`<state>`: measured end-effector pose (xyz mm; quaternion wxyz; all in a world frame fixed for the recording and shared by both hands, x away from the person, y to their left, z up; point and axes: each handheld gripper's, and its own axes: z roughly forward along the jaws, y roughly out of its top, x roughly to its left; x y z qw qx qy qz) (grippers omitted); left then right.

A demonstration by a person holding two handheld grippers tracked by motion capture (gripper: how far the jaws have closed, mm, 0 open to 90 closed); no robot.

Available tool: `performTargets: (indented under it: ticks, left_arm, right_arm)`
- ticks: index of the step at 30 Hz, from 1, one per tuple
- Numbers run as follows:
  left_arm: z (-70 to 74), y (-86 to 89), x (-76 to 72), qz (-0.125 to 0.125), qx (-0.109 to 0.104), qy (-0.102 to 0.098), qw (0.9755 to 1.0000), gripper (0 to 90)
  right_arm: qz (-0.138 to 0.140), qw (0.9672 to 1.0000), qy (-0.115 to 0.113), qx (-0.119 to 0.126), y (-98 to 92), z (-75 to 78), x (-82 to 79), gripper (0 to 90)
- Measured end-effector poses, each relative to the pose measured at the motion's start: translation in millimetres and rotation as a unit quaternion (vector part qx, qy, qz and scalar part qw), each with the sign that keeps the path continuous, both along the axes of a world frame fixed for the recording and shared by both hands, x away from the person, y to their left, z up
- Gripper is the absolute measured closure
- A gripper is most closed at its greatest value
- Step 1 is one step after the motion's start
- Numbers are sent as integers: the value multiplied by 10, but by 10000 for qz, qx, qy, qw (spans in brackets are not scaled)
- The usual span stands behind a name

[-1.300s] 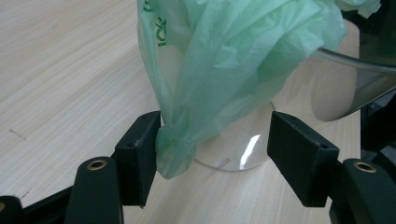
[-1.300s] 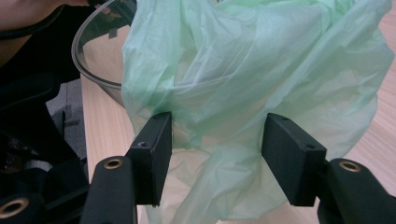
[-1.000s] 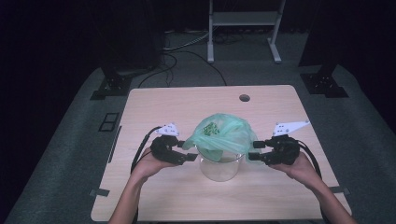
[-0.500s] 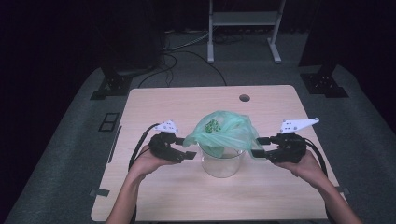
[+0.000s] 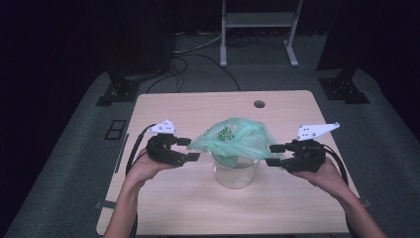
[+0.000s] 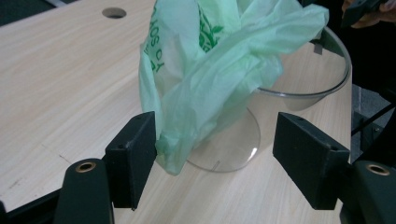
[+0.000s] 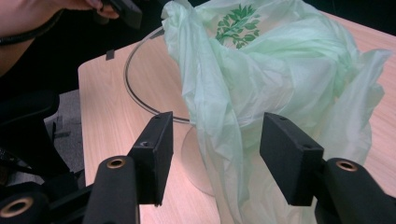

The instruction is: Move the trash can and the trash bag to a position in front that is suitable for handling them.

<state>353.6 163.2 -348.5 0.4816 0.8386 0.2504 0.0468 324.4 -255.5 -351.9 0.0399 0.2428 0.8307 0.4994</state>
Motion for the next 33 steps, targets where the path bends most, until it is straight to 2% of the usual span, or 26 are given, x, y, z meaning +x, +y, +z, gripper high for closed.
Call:
performTargets:
  ticks: [3,6,9,10,13,15,18,20,23,25,27,29,31,33]
  left_arm:
    - [41,-12,2,-20,-47,-70,10000,296]
    - [53,-53,18,-85,1,-103,9999,300]
    - [51,-103,27,-167,56,-150,9997,336]
    - [47,-118,26,-232,68,-197,9995,401]
    - [42,-154,33,-303,135,-211,9992,438]
    - [37,-171,47,-290,194,-198,9992,460]
    - [22,-220,60,-302,460,-160,9984,507]
    - [18,-246,67,-272,528,-160,9981,524]
    - [5,-262,74,-383,492,-163,9979,629]
    - [-4,-254,68,-535,394,-158,9977,768]
    - [-4,-243,48,-605,359,-174,9974,860]
    - [2,-226,23,-702,272,-145,9971,899]
    - [17,-210,-14,-756,194,-177,9968,900]
    - [29,-188,-54,-910,54,-131,9957,899]
  right_arm:
    - [40,9999,62,-79,20,-26,13,463]
    - [61,9999,106,-98,27,-54,31,489]
    - [53,9999,93,-96,24,-74,39,521]
    - [55,9999,97,-105,21,-78,39,535]
    - [100,9998,109,-106,9,-91,38,562]
    - [133,9997,125,-139,7,-101,38,577]
    - [127,9995,145,-242,22,-122,48,592]
    - [140,9993,169,-311,32,-138,59,632]
    - [187,9991,212,-322,37,-156,72,702]
    - [237,9989,191,-346,44,-163,72,772]
    - [298,9988,150,-351,43,-157,64,848]
    - [370,9987,127,-333,41,-144,54,900]
    - [440,9986,113,-265,37,-122,34,900]
    - [579,9981,79,-178,35,-96,5,900]
